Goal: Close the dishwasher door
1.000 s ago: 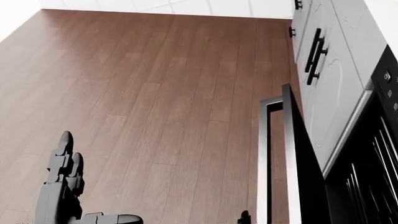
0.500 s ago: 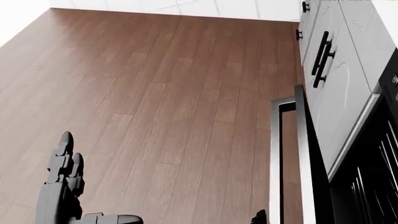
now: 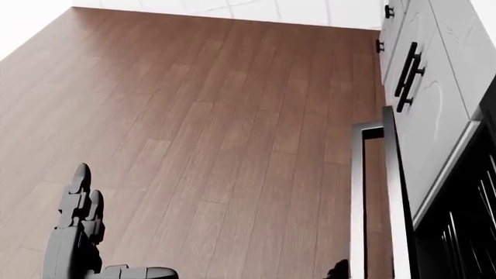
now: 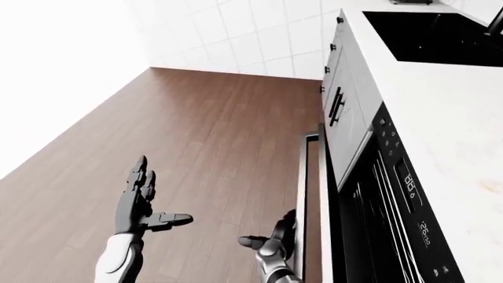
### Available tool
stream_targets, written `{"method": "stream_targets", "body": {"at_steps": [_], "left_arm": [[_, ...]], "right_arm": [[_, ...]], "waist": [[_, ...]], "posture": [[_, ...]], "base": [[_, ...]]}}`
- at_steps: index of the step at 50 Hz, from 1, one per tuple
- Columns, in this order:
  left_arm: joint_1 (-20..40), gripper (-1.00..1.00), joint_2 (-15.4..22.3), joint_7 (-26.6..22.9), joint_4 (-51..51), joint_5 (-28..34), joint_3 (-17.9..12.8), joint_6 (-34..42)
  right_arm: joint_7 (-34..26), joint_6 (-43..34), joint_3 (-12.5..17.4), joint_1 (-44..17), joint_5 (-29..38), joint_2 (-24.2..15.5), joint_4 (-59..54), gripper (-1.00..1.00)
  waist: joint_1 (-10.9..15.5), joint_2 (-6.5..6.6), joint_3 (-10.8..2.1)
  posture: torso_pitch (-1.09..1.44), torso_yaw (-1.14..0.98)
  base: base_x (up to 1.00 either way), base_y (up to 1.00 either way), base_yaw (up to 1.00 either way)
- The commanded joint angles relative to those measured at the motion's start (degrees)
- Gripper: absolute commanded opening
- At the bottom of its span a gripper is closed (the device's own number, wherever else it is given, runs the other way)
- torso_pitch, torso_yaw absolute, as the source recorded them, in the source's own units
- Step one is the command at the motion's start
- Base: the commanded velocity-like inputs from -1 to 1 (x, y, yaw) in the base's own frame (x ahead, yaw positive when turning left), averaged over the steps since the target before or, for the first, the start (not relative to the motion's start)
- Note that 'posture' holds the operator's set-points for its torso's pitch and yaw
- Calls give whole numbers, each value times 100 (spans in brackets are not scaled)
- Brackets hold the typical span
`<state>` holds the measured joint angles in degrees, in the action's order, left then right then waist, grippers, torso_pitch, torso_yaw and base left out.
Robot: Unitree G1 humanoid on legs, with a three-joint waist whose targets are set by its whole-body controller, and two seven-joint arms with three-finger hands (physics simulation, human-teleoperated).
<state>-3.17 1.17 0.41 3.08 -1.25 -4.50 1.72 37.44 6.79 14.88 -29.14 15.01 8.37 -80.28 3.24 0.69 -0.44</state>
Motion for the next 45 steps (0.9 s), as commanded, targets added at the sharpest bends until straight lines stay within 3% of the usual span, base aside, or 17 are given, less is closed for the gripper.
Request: {"method": "stream_targets", "body": {"at_steps": [1,45], "left_arm": [[94,100,21,5,252,-8,-13,-166],[116,100,24,13,213,-5,-14,-181]], "right_arm": [[313,-64,106,8,-30,-325,78,100],[1232,-356,204,28,-187,-540,83,100]], "waist": [[-72,-3,-57],[-54,-86,-51]], "posture": [[0,0],[0,0]], "base": [[0,0,0],[0,0,0]]}}
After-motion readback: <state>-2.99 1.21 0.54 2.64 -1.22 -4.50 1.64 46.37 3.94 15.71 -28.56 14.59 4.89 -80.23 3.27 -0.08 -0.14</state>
